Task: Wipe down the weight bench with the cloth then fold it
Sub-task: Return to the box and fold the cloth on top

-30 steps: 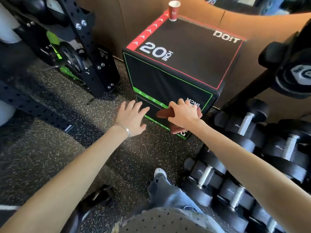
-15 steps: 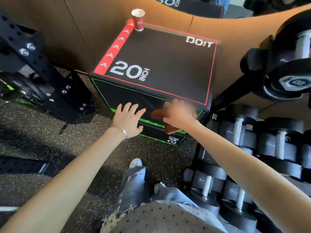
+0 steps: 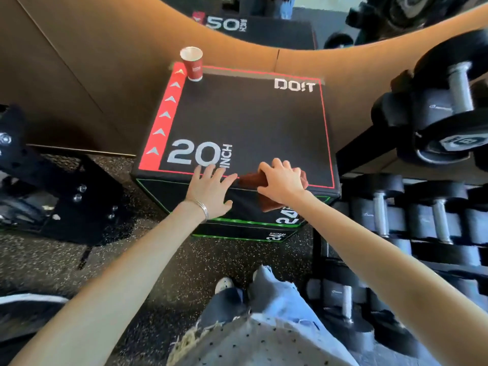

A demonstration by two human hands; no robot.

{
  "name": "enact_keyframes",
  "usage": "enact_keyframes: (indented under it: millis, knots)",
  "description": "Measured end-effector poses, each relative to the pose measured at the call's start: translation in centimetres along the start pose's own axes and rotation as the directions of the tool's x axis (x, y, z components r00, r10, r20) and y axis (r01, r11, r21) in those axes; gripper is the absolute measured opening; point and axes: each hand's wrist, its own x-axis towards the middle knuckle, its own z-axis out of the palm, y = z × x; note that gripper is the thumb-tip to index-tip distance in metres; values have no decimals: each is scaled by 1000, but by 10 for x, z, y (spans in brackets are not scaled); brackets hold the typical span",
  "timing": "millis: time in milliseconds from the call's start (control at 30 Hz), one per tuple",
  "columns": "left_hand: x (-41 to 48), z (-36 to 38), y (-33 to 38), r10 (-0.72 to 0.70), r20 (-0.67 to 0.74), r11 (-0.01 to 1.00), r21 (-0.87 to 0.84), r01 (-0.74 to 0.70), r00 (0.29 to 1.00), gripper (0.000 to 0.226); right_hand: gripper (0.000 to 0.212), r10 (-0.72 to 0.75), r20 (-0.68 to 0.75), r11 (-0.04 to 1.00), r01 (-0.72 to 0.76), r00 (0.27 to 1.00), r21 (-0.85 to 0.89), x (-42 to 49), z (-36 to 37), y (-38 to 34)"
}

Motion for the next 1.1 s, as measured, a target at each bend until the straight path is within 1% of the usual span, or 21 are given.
enact_keyframes:
  millis: [100,167,267,367,500,600,700,767,867,933,1033,1100]
  knots:
    - [16,3,-11,6,27,1000,-9,-6,1000,70,45,9,3,1000,-9,1000,-3,26,-9,-2]
    - [28,3,-18,-4,40,1000,-21,5,999,70,43,17,-21,1000,-16,1000,14,44,-15,-1]
    - [51,1,-28,-30,27,999,-25,30,999,70,42,7,-52,1000,-6,999,19,73,-23,1]
    - [71,-4,-31,-51,21,998,-22,52,998,69,44,-12,-18,1000,13,1000,27,98,-27,4]
    - [105,-9,-36,-77,60,996,-36,80,995,69,44,-13,-14,999,14,1000,30,131,-31,13]
    - [129,-10,-38,-102,60,993,-54,105,993,69,45,-10,-4,1000,11,1000,22,154,-32,26]
    - [149,-9,-37,-113,72,990,-72,118,991,67,51,-14,29,1000,14,999,0,169,-32,42]
    - [158,-5,-32,-114,65,988,-96,120,991,66,54,-30,10,999,30,1000,-18,173,-28,56]
    - [169,1,-24,-91,45,986,-133,96,995,65,47,-52,-32,999,52,998,-3,173,-23,79]
    - [177,4,-18,-57,38,985,-161,62,998,65,42,-60,-10,997,60,998,44,172,-20,94]
    - [191,7,-9,19,14,983,-185,-16,1000,65,39,-120,25,984,115,992,136,166,-13,113]
    - [198,7,-3,79,-28,978,-193,-83,996,62,34,-138,8,975,134,990,175,161,-7,122]
